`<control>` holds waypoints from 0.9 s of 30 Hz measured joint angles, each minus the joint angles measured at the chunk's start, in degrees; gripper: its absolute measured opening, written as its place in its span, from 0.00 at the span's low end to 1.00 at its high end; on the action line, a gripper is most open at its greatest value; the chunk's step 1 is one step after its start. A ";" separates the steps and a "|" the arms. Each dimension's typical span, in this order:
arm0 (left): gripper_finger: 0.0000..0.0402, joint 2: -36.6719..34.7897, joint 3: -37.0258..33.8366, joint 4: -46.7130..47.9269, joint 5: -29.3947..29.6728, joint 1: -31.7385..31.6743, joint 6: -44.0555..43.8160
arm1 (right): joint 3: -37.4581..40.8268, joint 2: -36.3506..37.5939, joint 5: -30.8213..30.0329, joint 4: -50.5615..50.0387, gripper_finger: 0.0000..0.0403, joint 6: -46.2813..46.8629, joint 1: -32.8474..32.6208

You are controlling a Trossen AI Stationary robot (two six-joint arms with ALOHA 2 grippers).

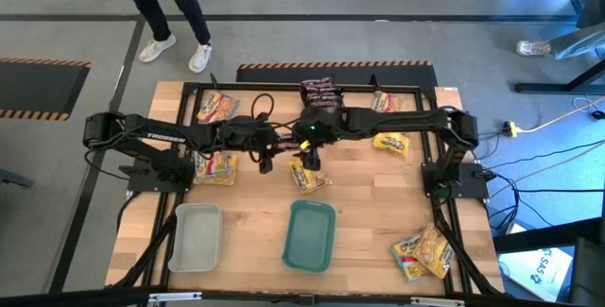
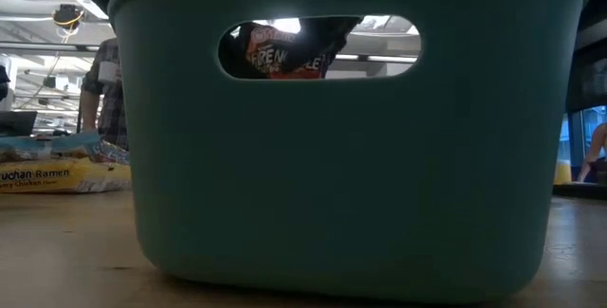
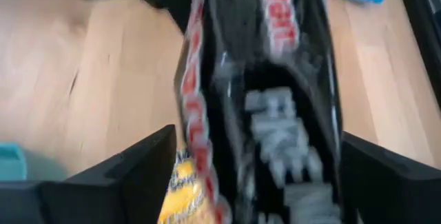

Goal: Sort Maruchan noodles
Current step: Put the black noodle pack into the black bin

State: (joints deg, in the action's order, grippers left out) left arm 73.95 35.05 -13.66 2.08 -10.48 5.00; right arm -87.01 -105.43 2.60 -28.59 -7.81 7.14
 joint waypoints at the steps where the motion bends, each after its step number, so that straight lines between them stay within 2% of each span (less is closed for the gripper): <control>1: 0.36 0.00 0.00 0.18 -0.01 0.00 0.03 | -0.02 -0.30 -0.01 0.84 0.77 -0.02 0.02; 4: 0.37 0.01 0.00 0.19 -0.01 0.00 0.29 | -0.04 -0.48 -0.07 1.72 0.66 -0.03 0.02; 10: 0.37 0.00 0.00 0.10 0.08 0.00 -0.06 | -0.08 -0.48 -1.87 1.94 0.36 -0.21 0.02; 13: 0.39 0.00 0.00 0.23 0.15 0.00 0.06 | -0.08 -0.48 -2.73 1.81 0.24 -1.08 -0.07; 21: 0.55 -2.41 0.11 1.26 1.88 0.00 -2.81 | -0.08 2.22 -3.56 -1.01 0.24 -2.94 0.06; 27: 0.56 -7.97 0.11 8.88 1.89 0.00 -1.63 | -0.04 5.68 -4.56 -7.36 0.24 -5.00 2.56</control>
State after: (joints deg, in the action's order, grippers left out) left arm 65.98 35.16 -4.78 3.97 -10.48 3.38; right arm -87.05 -99.74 -1.97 -35.95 -12.82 9.70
